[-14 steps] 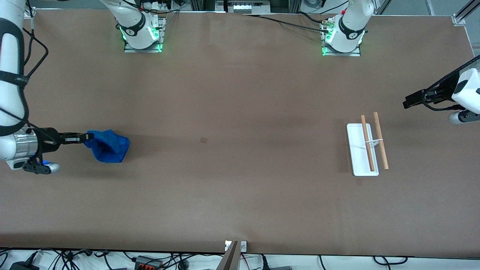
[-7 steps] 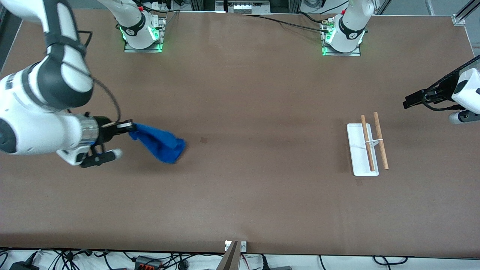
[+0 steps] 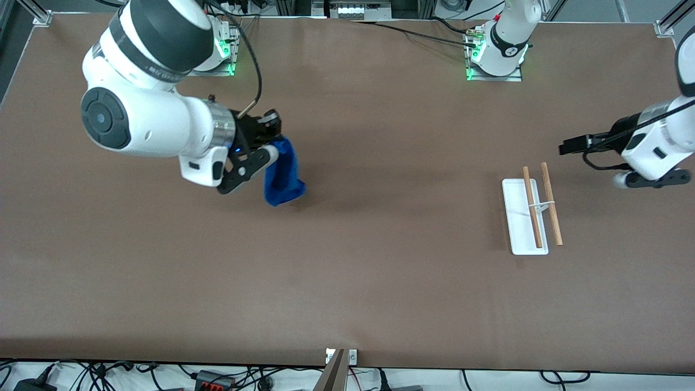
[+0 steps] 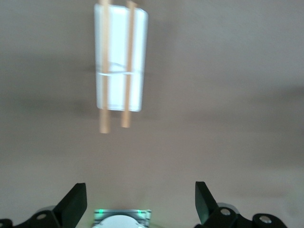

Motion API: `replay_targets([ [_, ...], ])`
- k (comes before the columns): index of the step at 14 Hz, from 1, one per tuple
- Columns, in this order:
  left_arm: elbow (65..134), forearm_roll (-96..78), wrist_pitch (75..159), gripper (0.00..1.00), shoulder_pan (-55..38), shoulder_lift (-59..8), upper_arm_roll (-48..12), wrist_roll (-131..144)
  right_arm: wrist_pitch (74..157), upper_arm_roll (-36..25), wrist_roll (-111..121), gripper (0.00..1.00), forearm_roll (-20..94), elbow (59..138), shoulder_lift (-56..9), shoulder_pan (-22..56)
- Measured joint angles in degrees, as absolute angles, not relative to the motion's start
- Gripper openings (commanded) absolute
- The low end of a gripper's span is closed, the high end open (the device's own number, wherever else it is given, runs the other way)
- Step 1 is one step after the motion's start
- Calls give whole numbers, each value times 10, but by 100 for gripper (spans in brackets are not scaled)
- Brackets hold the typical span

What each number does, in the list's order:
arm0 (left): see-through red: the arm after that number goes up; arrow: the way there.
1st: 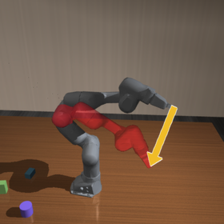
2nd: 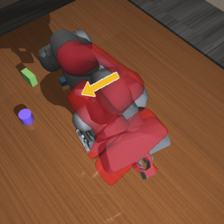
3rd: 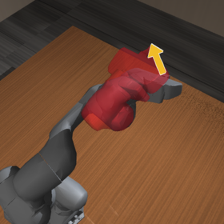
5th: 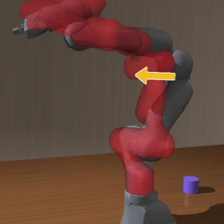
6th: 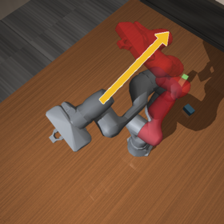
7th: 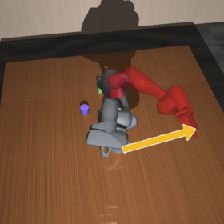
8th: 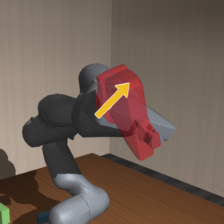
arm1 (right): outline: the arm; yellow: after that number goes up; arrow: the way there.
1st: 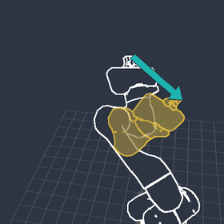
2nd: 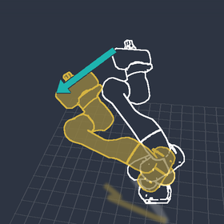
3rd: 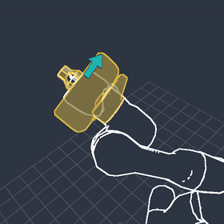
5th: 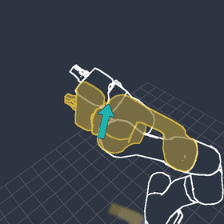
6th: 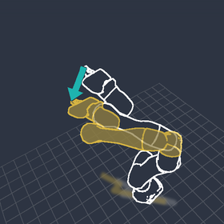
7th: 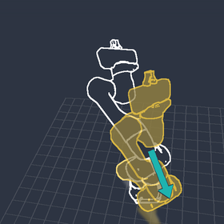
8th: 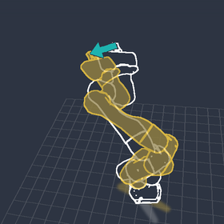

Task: Pass towel and hang on rack
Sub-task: 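Lift the towel with the right gripper while the left gripper approaches, then grasp the towel with the left gripper beside the right gripper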

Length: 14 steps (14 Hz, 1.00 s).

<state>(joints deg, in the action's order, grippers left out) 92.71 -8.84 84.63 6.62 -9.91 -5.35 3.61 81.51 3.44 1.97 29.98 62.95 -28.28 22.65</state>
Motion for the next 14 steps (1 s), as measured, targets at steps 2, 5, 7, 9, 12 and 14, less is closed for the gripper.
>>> replay_targets([
  [2, 927, -118, 832, 100, 54, -124, -56, 1, 842, 44, 20, 0, 339, 617, -282, 238],
  [5, 927, -163, 836, 100, 23, -147, -58, -191, 911, 75, 20, 0, 355, 614, -282, 247],
  [7, 928, -240, 839, 100, 21, -175, -57, -334, 946, 97, 20, 0, 355, 614, -282, 250],
  [9, 928, -296, 857, 100, 19, -205, -57, -466, 961, 111, 20, 0, 355, 614, -282, 250],
  [12, 928, -382, 875, 100, -18, -229, -59, -622, 963, 125, 20, 0, 355, 613, -282, 250],
  [14, 927, -425, 885, 100, -55, -235, -61, -662, 963, 129, 21, 0, 355, 613, -282, 251],
])
